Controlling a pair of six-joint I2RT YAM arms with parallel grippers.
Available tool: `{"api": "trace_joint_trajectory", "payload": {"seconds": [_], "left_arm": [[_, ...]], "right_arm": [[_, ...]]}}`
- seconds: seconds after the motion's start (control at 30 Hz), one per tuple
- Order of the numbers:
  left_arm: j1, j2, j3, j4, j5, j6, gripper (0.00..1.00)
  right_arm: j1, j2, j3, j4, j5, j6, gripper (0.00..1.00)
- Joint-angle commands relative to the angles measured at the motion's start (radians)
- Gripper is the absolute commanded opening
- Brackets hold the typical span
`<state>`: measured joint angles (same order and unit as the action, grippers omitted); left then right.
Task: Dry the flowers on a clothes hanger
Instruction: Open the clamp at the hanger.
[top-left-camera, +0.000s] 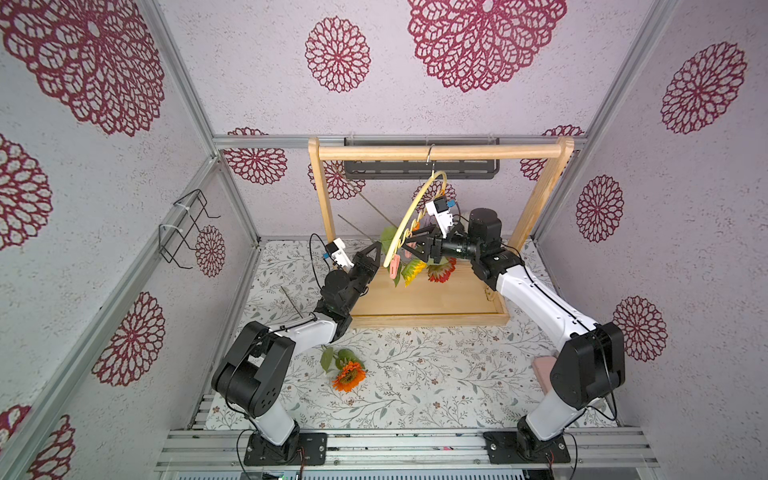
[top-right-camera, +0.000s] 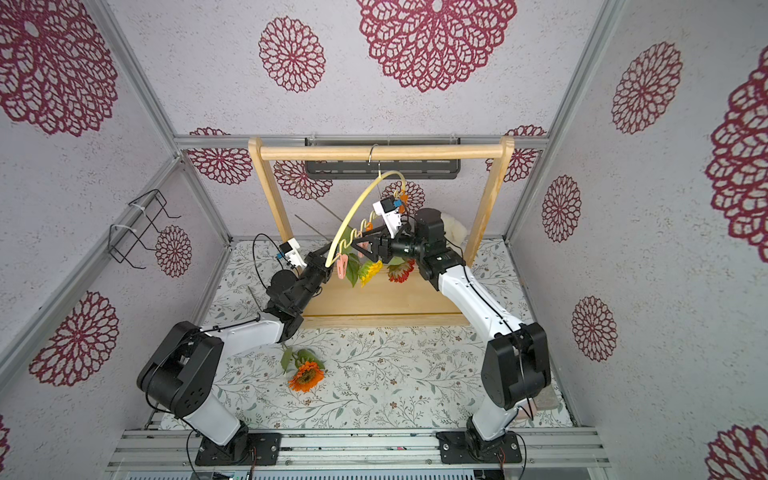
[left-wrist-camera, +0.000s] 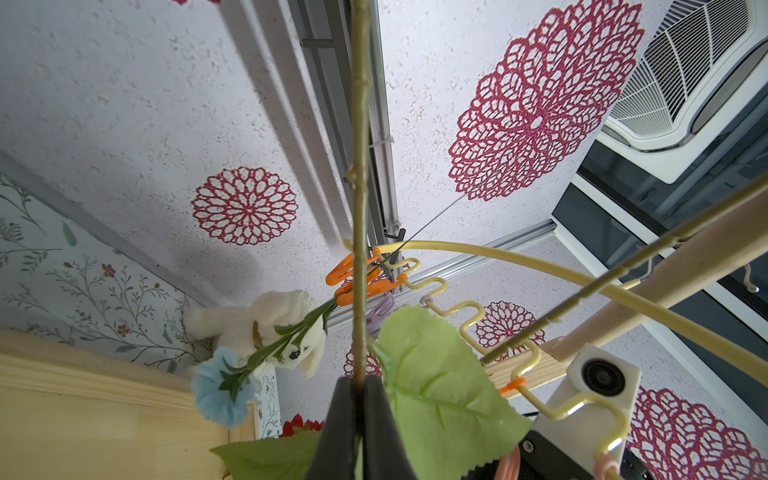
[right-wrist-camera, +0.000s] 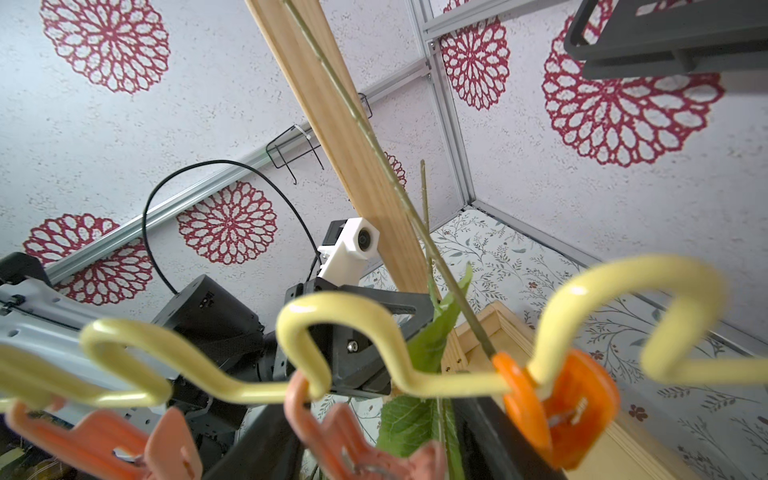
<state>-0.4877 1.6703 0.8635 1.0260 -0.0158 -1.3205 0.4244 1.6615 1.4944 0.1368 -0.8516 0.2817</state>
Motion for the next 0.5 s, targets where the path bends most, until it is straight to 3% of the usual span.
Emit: {"api": "trace_joint_trajectory", "payload": {"seconds": [0.0,0.17,0.37,0.47], "left_arm": [[-0.012,-0.017,0.022,0.002,-0.010,-0.003,0.00],[-0.011,-0.009,0.026,0.004,-0.006,-0.008,0.00],[-0.011,0.003,0.032,0.012,0.003,-0.019,0.00],[-0.014,0.005,0.035,0.012,0.006,-0.020,0.00]], "right_arm": [[0.004,-0.044,-0.008,0.012,0.029,-0.003,0.60],[0.002,-0.069,-0.032,0.007,0.046,-0.003,0.59],[0.004,-0.078,-0.043,0.012,0.052,0.003,0.51],[0.003,-0.080,-0.041,0.020,0.052,0.009,0.53]]}}
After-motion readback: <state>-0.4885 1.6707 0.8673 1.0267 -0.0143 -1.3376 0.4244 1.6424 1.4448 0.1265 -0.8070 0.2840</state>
